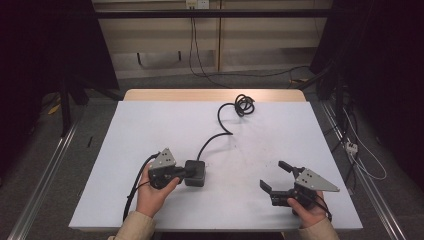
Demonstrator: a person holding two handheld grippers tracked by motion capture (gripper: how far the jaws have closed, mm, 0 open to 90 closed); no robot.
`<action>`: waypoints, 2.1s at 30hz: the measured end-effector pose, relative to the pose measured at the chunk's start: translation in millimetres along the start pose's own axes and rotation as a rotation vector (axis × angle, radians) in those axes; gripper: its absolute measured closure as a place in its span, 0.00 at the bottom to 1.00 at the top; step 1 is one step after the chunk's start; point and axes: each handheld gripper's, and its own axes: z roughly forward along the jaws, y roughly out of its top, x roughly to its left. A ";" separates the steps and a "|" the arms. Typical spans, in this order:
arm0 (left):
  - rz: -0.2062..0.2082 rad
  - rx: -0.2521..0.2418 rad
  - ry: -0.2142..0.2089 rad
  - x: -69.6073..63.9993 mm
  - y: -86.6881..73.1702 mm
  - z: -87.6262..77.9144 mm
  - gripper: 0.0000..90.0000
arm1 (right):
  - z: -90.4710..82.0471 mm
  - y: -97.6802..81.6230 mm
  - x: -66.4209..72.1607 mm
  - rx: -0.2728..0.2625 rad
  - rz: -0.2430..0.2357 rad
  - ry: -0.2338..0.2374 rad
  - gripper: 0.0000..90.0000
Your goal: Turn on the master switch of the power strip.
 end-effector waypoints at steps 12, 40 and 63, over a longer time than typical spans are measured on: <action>-0.015 -0.012 0.006 -0.4 -0.2 -0.6 1.00 | -3.3 -1.3 -0.3 0.001 0.001 -0.011 0.07; -0.062 -0.048 -0.013 2.1 2.9 -4.2 0.84 | -4.3 -1.6 -1.3 0.004 0.000 -0.018 0.07; -0.115 -0.059 0.022 3.7 3.9 -10.7 0.39 | 2.5 -0.3 0.9 0.003 -0.006 -0.002 0.07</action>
